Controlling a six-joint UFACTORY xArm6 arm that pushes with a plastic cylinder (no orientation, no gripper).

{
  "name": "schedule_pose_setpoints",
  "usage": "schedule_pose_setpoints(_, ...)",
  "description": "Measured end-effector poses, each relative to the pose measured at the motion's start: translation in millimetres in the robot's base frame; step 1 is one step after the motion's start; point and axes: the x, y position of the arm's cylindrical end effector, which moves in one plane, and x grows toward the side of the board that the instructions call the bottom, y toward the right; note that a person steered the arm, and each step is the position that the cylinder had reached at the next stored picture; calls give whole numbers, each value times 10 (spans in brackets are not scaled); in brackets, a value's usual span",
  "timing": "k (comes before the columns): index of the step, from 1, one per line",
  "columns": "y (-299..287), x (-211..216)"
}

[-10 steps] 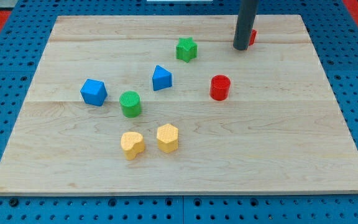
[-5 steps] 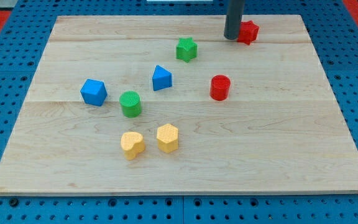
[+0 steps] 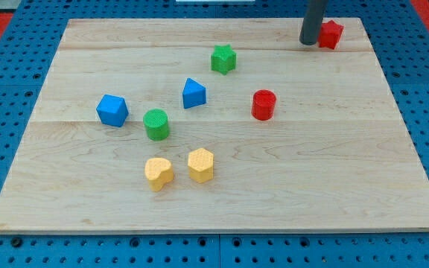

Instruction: Slide the red star towards the top right

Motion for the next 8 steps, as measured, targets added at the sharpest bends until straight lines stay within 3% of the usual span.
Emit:
schedule_pose_setpoints(5, 724, 90)
schedule_pose_setpoints(8, 597, 89)
